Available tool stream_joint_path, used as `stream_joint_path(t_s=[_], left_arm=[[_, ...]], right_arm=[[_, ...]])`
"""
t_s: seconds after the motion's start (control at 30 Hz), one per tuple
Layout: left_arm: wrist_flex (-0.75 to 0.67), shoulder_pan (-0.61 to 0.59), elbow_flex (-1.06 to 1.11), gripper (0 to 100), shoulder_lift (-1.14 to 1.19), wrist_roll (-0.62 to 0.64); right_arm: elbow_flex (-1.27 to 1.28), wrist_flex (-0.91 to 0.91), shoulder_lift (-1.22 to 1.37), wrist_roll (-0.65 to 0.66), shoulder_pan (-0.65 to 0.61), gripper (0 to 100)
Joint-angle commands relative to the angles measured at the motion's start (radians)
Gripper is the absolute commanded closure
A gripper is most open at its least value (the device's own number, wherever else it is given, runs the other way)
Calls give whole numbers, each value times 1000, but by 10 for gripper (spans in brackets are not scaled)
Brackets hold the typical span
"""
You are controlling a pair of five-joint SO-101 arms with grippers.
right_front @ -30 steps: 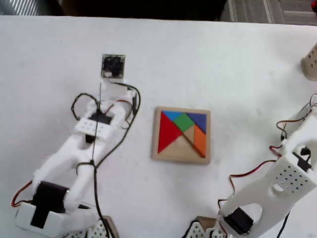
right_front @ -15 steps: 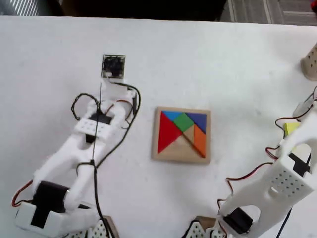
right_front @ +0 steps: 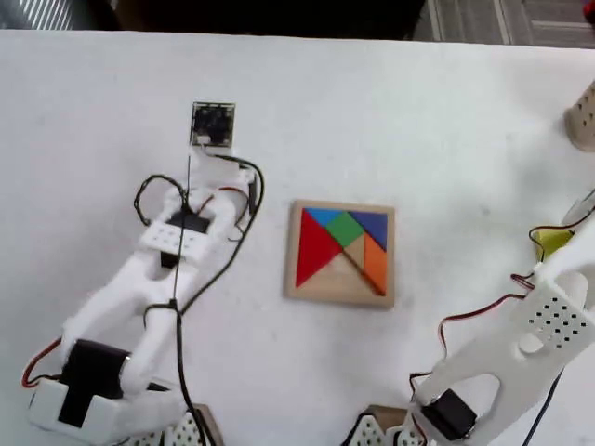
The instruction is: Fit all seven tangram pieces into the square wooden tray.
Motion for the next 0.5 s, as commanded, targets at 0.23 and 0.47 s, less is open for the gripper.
stream_joint_path(t_s=[0.23,0.47], left_arm=[[2,18,-58,976,-5,-8],[2,18,-60,976,-5,-8]], right_arm=[[-342,358,205,91,-35,981],[-445,483,294,97,-74,981]])
